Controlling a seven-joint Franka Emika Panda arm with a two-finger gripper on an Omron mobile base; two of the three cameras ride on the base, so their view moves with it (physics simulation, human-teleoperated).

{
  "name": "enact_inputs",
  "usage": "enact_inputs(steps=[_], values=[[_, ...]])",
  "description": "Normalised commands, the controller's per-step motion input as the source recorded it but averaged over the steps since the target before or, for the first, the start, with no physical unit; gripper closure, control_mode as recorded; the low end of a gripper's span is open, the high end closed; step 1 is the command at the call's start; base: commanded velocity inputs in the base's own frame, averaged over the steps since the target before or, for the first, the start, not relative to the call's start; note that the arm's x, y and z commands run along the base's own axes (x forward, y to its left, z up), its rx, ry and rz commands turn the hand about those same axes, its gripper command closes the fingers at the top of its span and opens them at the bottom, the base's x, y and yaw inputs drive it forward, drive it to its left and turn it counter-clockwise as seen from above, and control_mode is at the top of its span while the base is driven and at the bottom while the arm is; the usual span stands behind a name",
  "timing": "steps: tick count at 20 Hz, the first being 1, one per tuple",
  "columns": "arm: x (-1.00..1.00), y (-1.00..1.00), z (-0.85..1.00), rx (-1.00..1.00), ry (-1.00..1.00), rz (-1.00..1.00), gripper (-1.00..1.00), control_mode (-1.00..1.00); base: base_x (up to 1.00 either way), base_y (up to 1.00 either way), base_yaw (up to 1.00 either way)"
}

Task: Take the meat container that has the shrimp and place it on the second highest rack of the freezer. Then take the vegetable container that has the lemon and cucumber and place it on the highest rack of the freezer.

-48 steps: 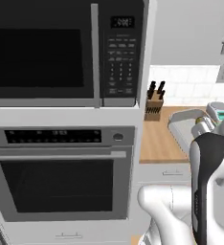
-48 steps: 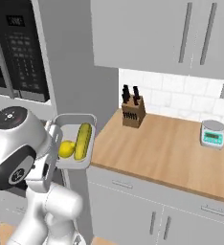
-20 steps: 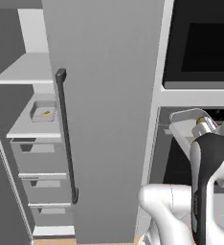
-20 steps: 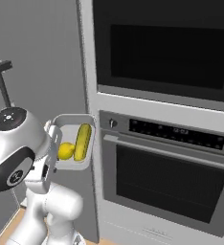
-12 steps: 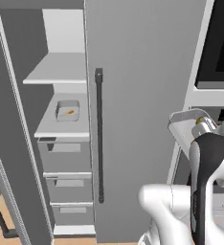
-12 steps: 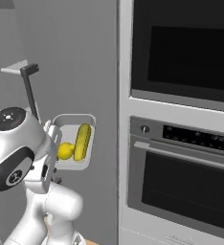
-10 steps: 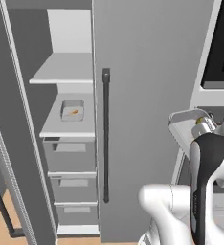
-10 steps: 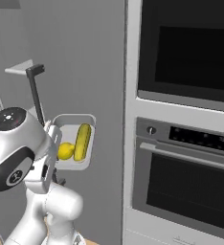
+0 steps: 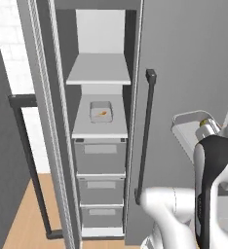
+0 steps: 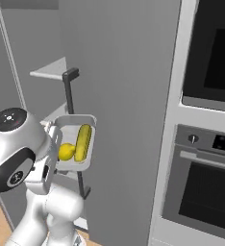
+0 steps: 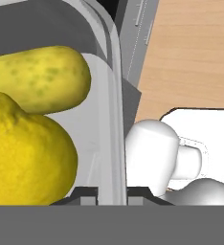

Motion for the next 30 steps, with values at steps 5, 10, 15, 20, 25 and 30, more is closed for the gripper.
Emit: enact_inputs(steps=[5,10,15,20,25,30], values=[[0.0,0.0,0.0,0.0,0.0,0.0,1.0,1.0,0.0,0.59,0.0],[0.0,0.0,0.0,0.0,0.0,0.0,1.0,1.0,0.0,0.49,0.0],[0.0,0.0,0.0,0.0,0.0,0.0,1.0,1.0,0.14,0.17,0.0],[0.0,0.0,0.0,0.0,0.0,0.0,1.0,1.0,0.31,0.0,0.0],[0.0,0.0,0.0,0.0,0.0,0.0,1.0,1.0,0.52,0.0,0.0],[0.0,0.0,0.0,0.0,0.0,0.0,1.0,1.0,0.6,0.0,-0.01]])
